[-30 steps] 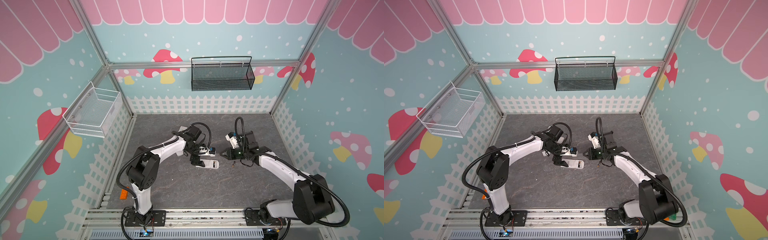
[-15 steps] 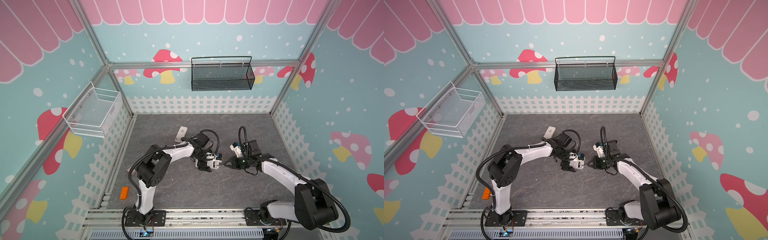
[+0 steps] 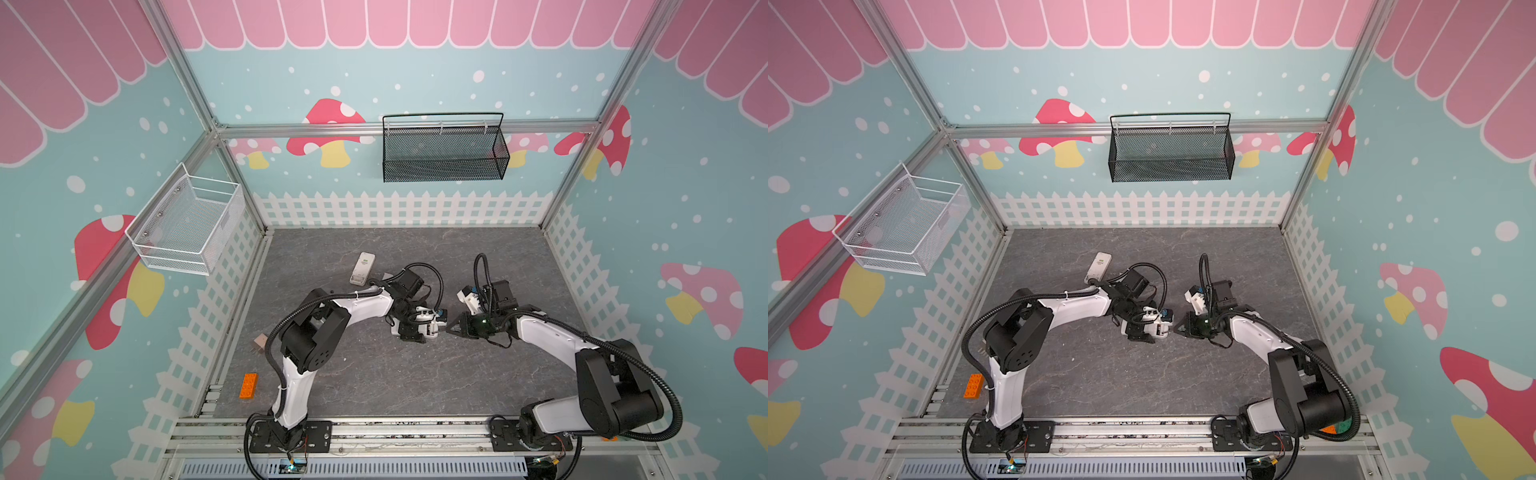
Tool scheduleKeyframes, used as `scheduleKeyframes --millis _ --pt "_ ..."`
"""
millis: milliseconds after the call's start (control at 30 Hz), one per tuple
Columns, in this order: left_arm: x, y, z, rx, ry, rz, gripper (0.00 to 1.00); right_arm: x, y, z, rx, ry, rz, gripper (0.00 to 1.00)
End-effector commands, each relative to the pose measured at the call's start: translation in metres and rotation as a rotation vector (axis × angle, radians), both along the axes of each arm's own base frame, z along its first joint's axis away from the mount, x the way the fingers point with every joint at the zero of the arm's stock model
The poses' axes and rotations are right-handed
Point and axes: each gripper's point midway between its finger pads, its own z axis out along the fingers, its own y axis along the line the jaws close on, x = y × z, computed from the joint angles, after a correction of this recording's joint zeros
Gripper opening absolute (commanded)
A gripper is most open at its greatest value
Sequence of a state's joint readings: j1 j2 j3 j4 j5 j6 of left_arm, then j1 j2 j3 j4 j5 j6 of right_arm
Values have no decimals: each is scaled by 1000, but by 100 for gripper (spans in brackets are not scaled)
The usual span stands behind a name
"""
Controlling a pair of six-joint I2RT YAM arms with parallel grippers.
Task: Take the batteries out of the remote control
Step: 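Insert the screwdriver tip into the battery compartment with the right gripper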
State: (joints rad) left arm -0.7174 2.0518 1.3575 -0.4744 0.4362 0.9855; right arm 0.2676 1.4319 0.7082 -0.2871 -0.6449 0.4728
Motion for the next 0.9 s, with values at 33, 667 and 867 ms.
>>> scheduleKeyframes --millis 33,667,867 --pt "2 -1 -13 44 -21 -2 79 8 -1 -3 -8 -18 11 0" --pt "6 2 -30 139 -40 29 48 11 3 -4 31 -28 31 0" --pt "-5 18 -37 187 -28 -17 42 12 9 -4 80 -28 44 0"
